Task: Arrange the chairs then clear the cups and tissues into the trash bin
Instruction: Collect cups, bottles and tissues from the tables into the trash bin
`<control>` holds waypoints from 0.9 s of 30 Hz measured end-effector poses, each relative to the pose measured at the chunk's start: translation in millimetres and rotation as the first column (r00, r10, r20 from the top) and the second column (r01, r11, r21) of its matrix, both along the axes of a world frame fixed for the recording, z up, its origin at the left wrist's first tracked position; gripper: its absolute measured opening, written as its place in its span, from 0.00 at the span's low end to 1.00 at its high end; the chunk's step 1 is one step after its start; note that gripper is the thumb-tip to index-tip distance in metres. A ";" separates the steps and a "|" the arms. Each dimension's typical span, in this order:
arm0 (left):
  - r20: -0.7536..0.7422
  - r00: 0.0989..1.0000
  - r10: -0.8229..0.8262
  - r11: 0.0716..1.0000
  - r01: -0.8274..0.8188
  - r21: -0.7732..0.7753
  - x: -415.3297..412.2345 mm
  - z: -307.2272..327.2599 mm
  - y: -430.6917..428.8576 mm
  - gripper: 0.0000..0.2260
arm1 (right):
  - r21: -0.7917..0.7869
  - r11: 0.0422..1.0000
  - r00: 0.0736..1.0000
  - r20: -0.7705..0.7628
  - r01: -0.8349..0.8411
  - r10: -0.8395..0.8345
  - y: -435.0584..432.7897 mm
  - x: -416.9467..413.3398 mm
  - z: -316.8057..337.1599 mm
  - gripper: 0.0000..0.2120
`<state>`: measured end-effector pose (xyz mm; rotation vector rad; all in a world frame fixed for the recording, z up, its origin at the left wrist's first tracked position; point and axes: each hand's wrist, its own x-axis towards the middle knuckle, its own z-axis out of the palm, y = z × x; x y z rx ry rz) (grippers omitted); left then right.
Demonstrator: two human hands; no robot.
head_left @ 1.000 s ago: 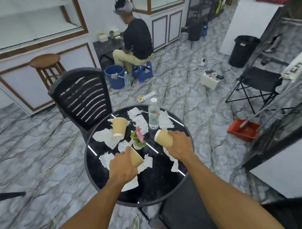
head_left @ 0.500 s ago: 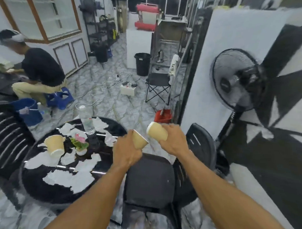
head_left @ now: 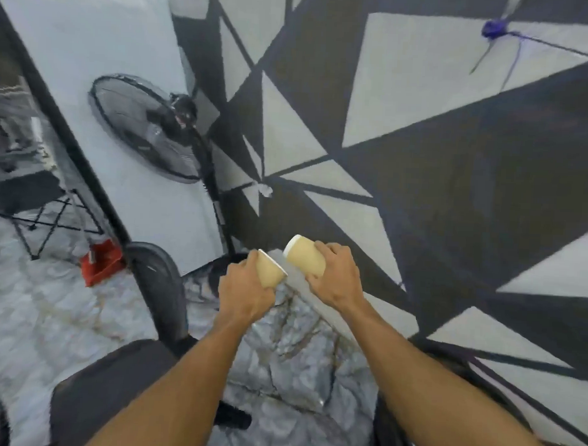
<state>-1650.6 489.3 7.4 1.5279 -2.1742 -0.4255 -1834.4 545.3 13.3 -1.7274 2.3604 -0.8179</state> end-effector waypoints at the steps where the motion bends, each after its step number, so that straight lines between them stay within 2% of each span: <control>1: 0.012 0.998 -0.060 0.998 0.060 0.014 -28.7 -8.5 7.6 0.29 | 0.018 0.998 0.998 0.021 0.059 -0.060 19.7 -23.8 -11.4 0.33; 8: 0.118 0.904 -0.412 0.907 0.393 0.151 -201.3 -71.0 77.7 0.28 | 0.176 0.902 0.901 0.120 0.394 -0.417 145.9 -166.8 -88.4 0.31; 11: 0.148 0.845 -0.514 0.847 0.472 0.245 -258.3 -94.1 110.9 0.27 | 0.237 0.822 0.817 0.146 0.518 -0.557 191.5 -214.7 -121.5 0.26; 14: 0.171 0.776 -0.607 0.782 0.544 0.304 -302.6 -117.8 139.7 0.27 | 0.328 0.722 0.708 0.187 0.609 -0.681 241.4 -245.2 -157.4 0.27; 17: 0.202 0.723 -0.661 0.734 0.568 0.372 -335.7 -141.1 160.9 0.29 | 0.440 0.622 0.608 0.193 0.648 -0.770 286.3 -255.3 -192.1 0.28; 20: 0.222 0.669 -0.710 0.688 0.588 0.425 -361.7 -162.3 177.3 0.31 | 0.513 0.569 0.539 0.225 0.643 -0.812 309.2 -257.7 -220.3 0.31; 24: 0.246 0.605 -0.758 0.637 0.604 0.479 -383.6 -185.4 193.2 0.35 | 0.644 0.488 0.451 0.239 0.589 -0.860 321.0 -262.5 -245.4 0.49; 27: 0.279 0.563 -0.778 0.619 0.610 0.494 -388.7 -194.3 201.0 0.35 | 0.705 0.424 0.416 0.198 0.568 -0.887 337.6 -270.1 -258.4 0.47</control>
